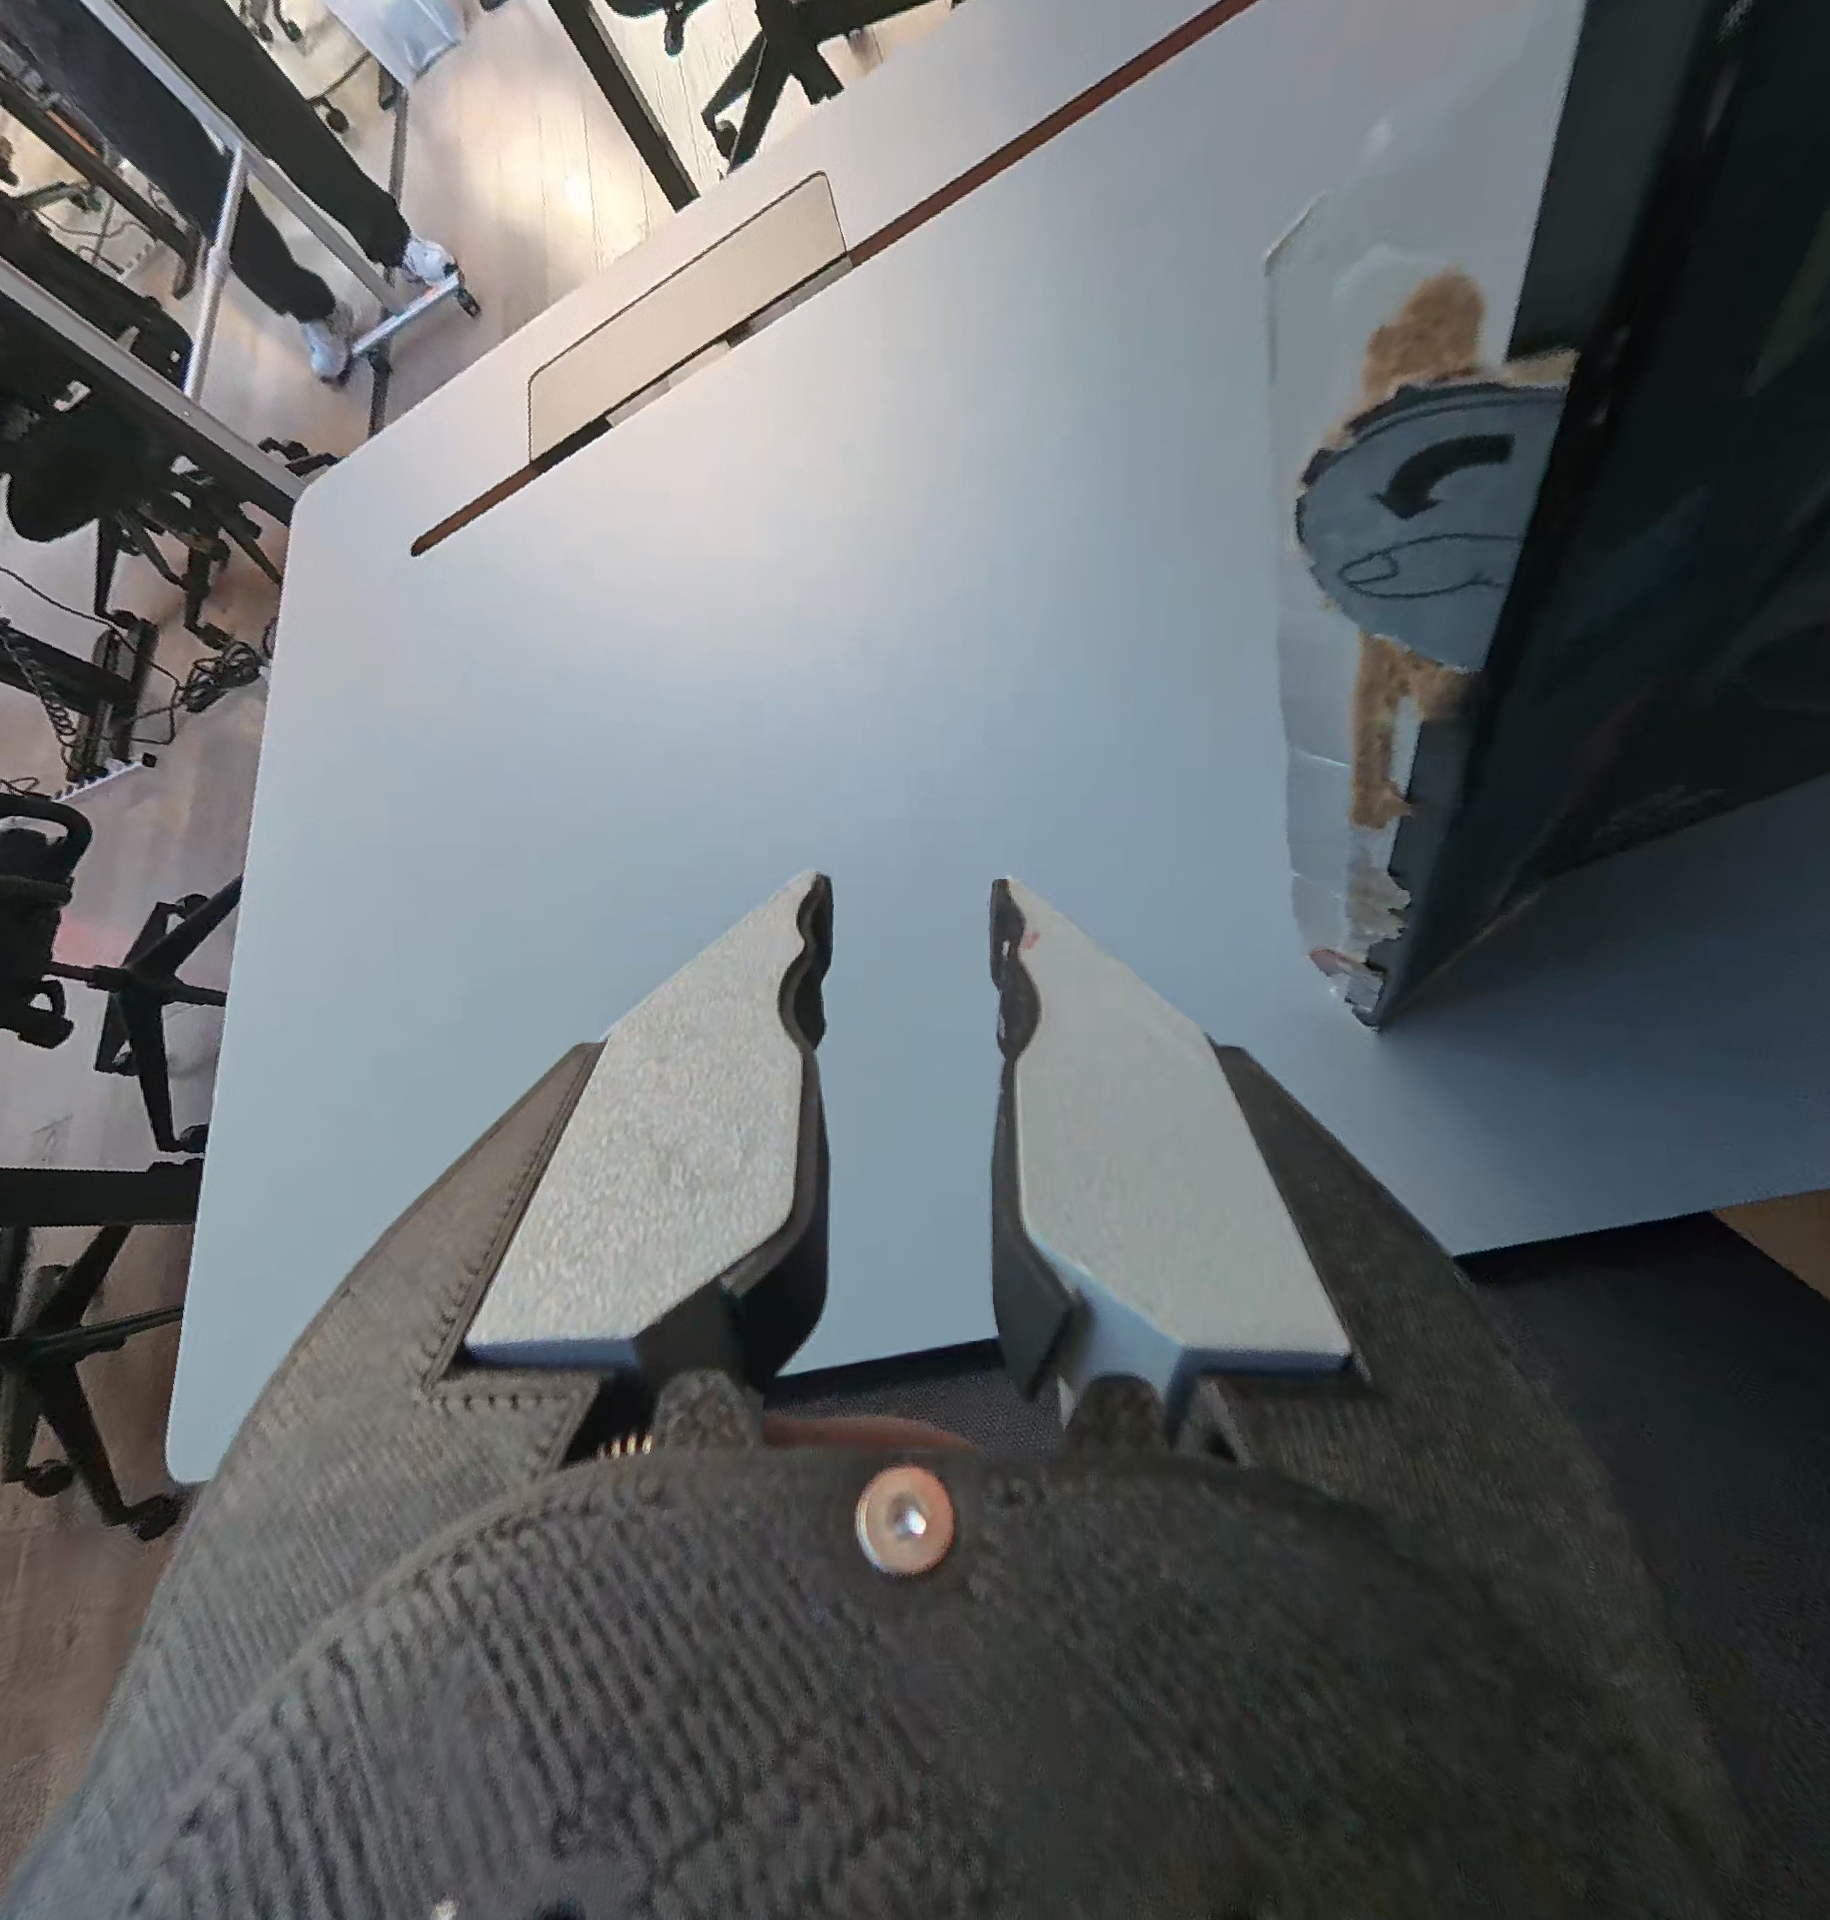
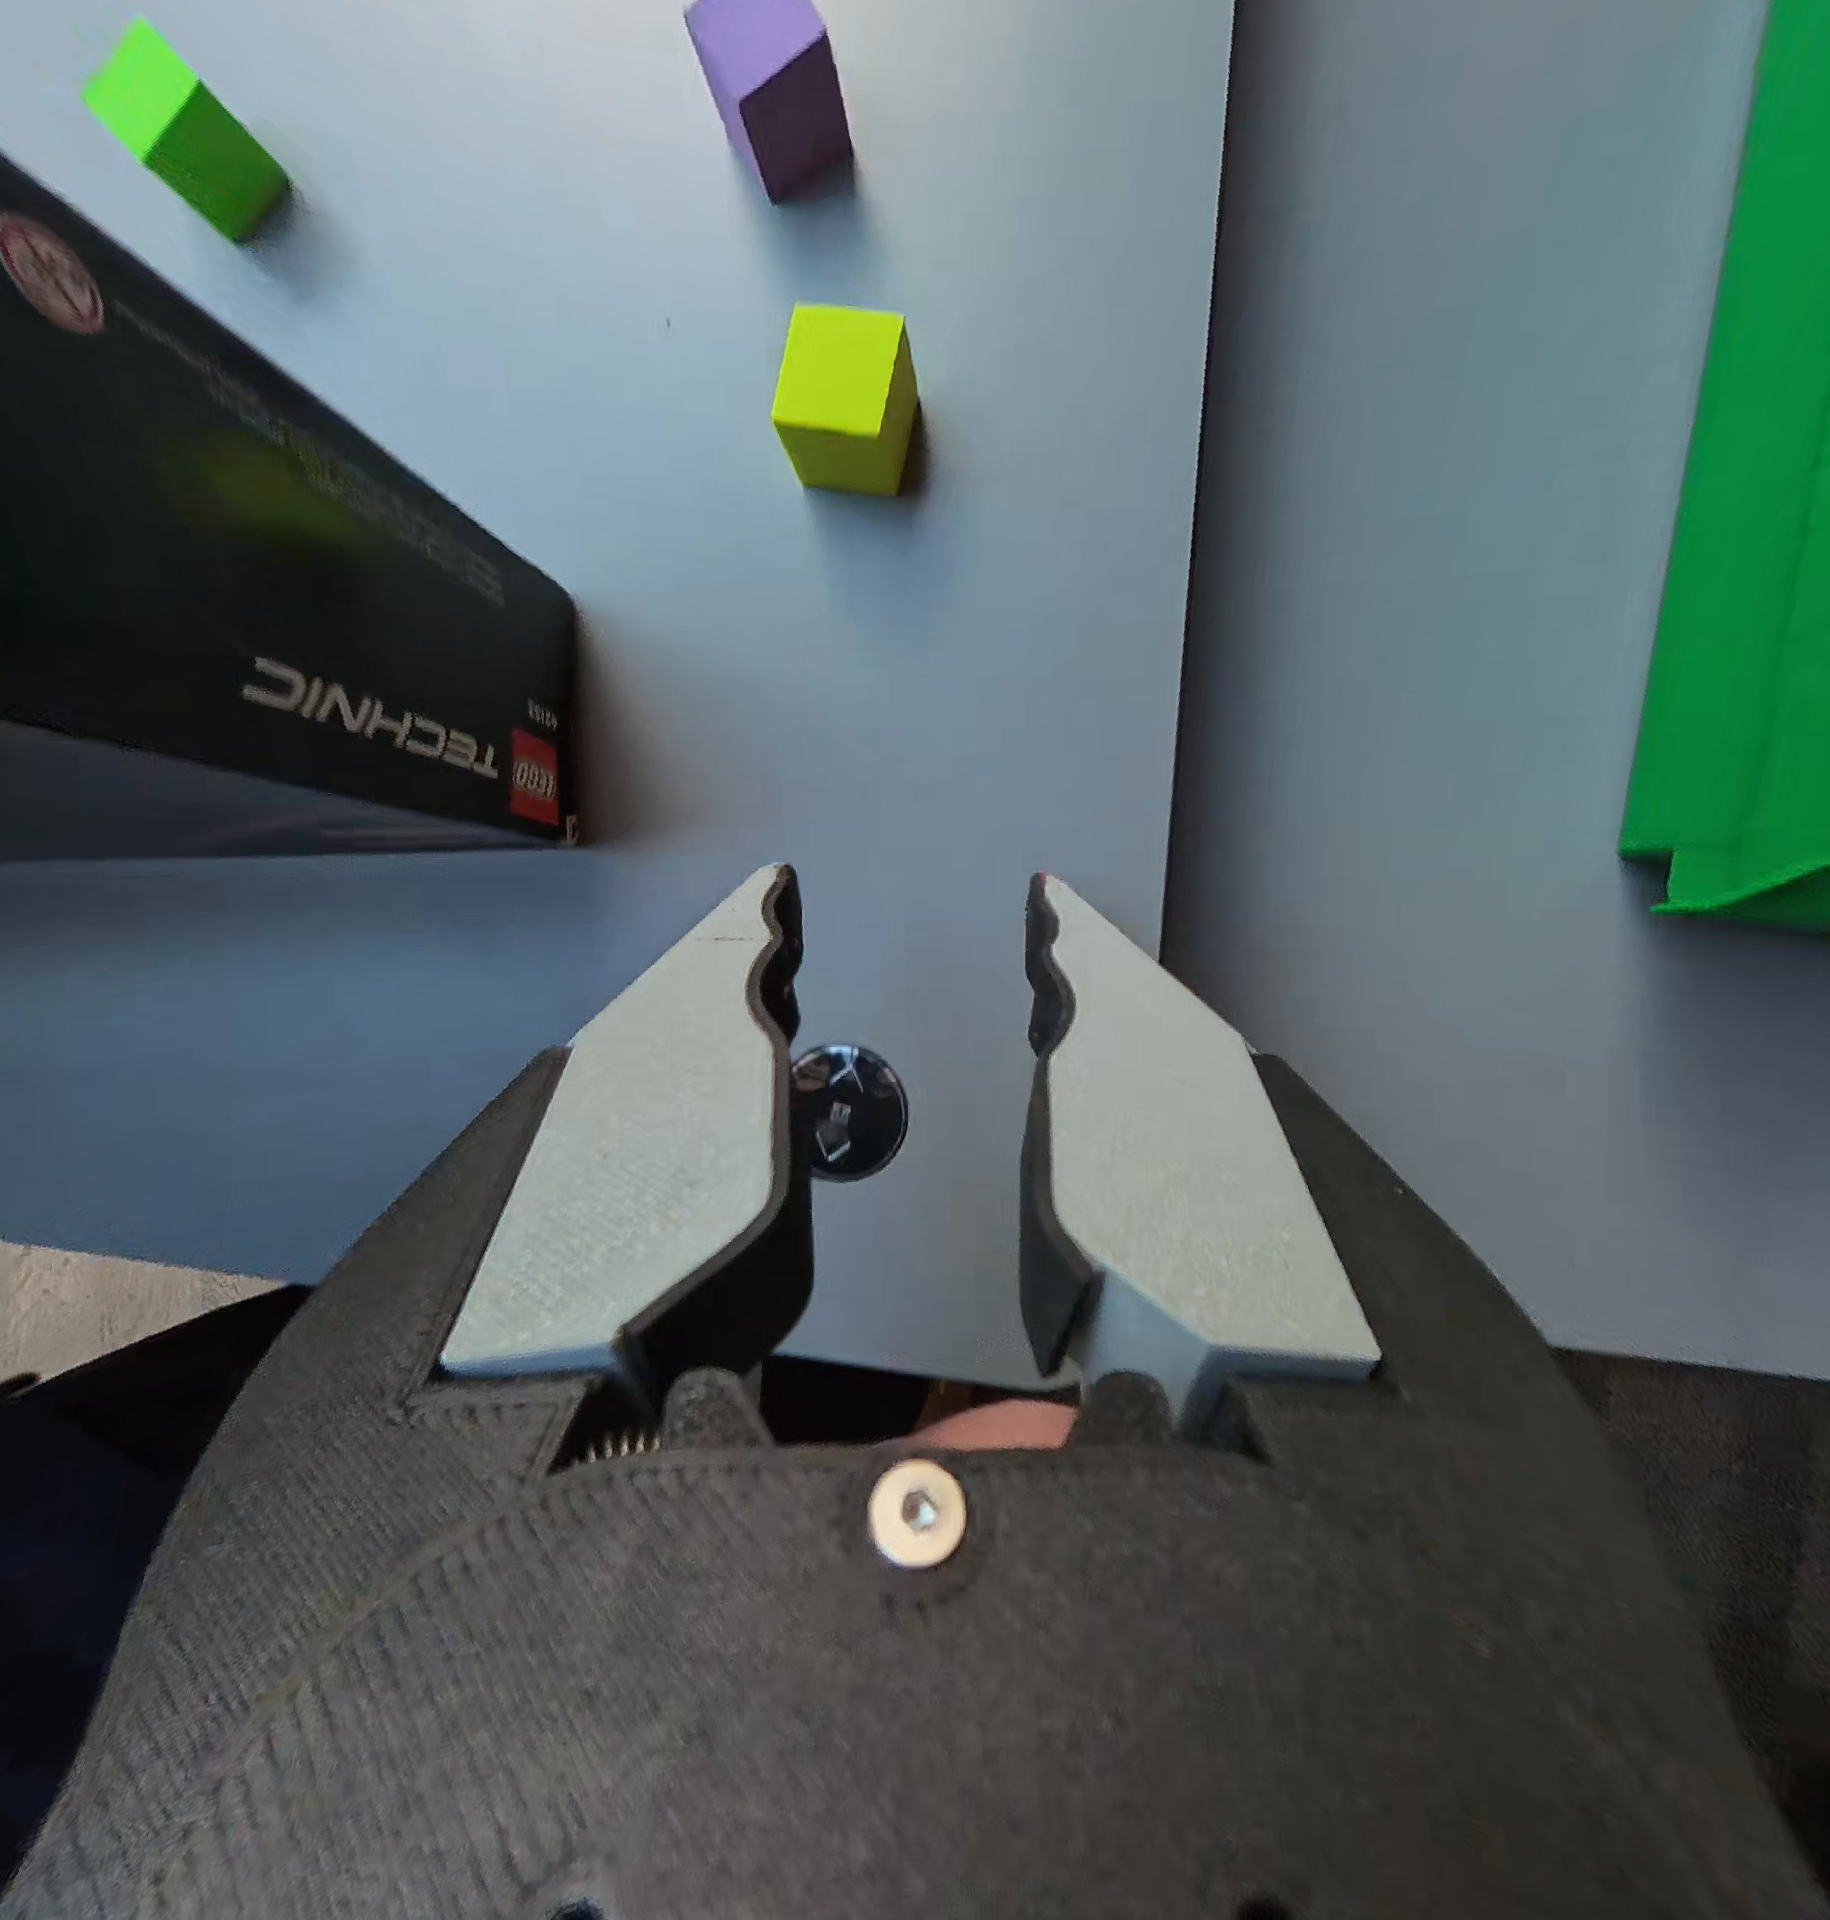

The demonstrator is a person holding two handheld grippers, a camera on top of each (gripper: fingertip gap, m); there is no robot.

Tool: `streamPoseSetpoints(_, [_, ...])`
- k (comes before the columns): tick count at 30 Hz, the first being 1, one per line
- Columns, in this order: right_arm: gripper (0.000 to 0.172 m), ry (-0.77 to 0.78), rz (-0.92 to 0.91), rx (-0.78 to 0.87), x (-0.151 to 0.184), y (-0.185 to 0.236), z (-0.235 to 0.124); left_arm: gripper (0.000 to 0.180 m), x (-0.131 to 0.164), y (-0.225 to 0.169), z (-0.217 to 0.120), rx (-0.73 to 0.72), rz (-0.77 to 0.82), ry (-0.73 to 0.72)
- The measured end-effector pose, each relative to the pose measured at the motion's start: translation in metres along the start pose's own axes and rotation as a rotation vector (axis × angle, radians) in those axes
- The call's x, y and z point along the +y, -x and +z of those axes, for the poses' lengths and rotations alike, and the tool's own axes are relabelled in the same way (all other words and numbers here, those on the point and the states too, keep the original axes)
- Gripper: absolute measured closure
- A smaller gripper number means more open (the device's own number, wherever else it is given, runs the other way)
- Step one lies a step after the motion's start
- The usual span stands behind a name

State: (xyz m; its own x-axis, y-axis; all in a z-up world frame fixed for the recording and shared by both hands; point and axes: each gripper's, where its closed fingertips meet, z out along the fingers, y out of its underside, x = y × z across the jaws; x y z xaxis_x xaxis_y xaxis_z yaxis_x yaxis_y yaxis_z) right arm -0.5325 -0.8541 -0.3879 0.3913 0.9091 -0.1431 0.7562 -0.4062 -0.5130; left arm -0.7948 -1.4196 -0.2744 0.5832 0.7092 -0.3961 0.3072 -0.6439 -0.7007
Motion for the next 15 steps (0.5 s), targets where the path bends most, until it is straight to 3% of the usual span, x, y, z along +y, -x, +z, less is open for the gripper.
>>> streamPoseSetpoints(9, [0.133, -0.131, -0.035, -0.184, -0.055, 0.007, 0.033, 0.147, 0.028, 0.013, 0.01, -0.131, 0.058, 0.166])
streamPoseSetpoints(12, [0.144, -0.177, -0.096, -0.261, -0.07, 0.006, 0.04, 0.14, 0.033, 0.038, 0.004, -0.318, 0.099, 0.223])
streamPoseSetpoints(15, [0.144, -0.21, -0.188, -0.303, -0.083, -0.002, 0.044, 0.152, 0.025, 0.055, -0.007, -0.458, 0.167, 0.23])
